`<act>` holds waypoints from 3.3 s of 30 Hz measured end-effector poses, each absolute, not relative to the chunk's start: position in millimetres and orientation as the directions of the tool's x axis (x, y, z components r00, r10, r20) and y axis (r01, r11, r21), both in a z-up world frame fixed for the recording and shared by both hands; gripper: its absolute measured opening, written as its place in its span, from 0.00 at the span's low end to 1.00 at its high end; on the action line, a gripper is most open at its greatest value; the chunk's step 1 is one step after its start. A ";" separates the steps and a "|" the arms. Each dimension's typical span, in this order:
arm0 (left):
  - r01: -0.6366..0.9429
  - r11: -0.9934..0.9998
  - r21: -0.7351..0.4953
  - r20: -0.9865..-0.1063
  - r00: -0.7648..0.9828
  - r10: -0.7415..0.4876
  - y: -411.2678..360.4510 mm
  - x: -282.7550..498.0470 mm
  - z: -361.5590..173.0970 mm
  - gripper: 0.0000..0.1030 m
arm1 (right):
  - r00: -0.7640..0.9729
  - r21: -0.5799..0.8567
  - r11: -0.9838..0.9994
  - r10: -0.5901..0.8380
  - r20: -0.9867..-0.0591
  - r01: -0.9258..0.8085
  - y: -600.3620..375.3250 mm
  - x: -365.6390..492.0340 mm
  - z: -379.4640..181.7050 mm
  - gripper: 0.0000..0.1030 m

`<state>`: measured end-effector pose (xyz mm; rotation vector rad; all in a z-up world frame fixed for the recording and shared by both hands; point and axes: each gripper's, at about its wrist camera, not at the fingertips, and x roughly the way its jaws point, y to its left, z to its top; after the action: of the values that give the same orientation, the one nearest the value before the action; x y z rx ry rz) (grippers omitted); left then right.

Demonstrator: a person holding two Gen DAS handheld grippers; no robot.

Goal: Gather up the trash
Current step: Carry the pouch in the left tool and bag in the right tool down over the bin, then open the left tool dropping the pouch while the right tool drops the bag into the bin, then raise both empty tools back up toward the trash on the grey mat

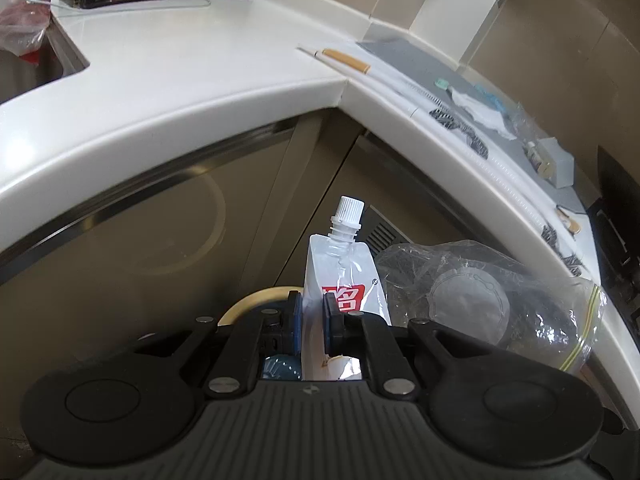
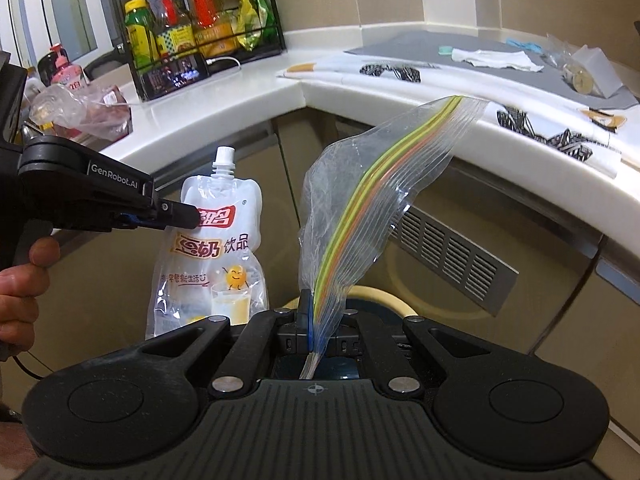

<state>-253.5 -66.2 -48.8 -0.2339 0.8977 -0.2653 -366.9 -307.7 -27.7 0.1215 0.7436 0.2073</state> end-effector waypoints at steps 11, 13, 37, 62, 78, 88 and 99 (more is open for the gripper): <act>0.134 0.954 -0.268 -0.751 0.591 -0.294 -72.3 -250.2 -61.0 0.10 | 0.691 0.176 0.975 0.221 -0.688 -0.137 -308.1 -360.9 -40.5 0.03; 0.135 0.953 -0.272 -0.754 0.585 -0.298 -73.4 -250.0 -62.9 0.10 | 0.685 0.173 0.975 0.219 -0.695 -0.136 -307.8 -359.2 -42.8 0.03; 0.151 0.972 -0.182 -0.811 0.535 -0.235 -107.7 -217.6 -107.8 0.10 | 0.569 0.140 0.980 0.198 -0.798 -0.144 -303.4 -321.6 -94.0 0.03; 0.193 0.981 -0.023 -0.906 0.410 -0.102 -143.9 -170.1 -206.8 0.10 | 0.379 0.088 0.984 0.142 -0.914 -0.155 -279.5 -253.4 -168.8 0.03; 0.177 0.984 -0.021 -0.918 0.386 -0.089 -147.9 -159.7 -222.4 1.00 | 0.365 0.019 0.990 0.068 -0.929 -0.137 -267.1 -242.9 -179.9 0.79; 0.188 0.978 -0.085 -0.868 0.468 -0.166 -113.2 -217.1 -136.8 1.00 | 0.554 0.095 0.992 0.126 -0.823 -0.084 -290.2 -296.6 -90.4 0.91; 0.176 0.983 -0.041 -0.817 0.560 -0.135 -103.0 -271.9 -82.3 1.00 | 0.622 0.121 0.989 0.147 -0.769 -0.084 -296.4 -338.7 -50.7 0.98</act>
<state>-271.9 -103.0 -82.3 0.0470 0.9591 -0.1835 -338.7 -296.4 -50.7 0.0753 0.8899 0.1329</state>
